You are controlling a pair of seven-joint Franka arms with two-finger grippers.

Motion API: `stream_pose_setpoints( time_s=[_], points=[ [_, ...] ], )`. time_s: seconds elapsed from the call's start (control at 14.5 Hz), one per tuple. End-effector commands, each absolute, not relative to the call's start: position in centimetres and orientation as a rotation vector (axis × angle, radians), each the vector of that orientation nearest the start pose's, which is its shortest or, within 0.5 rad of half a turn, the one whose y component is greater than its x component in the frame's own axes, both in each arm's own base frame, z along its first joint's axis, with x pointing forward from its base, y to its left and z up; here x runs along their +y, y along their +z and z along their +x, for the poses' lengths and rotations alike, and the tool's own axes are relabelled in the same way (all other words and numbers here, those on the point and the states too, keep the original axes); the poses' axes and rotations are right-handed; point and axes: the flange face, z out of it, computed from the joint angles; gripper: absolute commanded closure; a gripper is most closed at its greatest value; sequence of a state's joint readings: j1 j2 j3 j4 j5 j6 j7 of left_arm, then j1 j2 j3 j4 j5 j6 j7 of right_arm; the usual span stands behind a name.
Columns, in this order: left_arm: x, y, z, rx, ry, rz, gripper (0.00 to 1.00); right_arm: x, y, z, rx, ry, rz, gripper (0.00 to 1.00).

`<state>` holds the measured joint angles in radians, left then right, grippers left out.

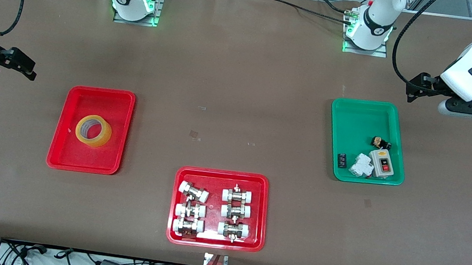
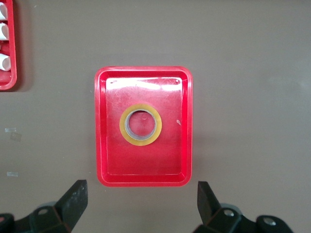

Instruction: Left arm passes tape to right arm into tray

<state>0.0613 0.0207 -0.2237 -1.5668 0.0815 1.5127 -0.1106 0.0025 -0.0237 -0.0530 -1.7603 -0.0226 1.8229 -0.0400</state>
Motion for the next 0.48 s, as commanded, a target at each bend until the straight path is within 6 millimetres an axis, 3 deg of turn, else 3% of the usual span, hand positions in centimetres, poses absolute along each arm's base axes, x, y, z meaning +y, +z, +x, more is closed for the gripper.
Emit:
stream_pose_setpoints(
  time_s=[0.0,0.41],
  points=[
    [-7.67,61.77,54.42,0.076,0.101,-3.066,0.0,-2.76,57.71,56.46,0.002,-0.132,-3.167,0.0],
    [-7.67,61.77,54.42,0.076,0.101,-3.066,0.0,-3.43,57.71,56.43,0.024,-0.132,-3.166,0.0]
  ],
)
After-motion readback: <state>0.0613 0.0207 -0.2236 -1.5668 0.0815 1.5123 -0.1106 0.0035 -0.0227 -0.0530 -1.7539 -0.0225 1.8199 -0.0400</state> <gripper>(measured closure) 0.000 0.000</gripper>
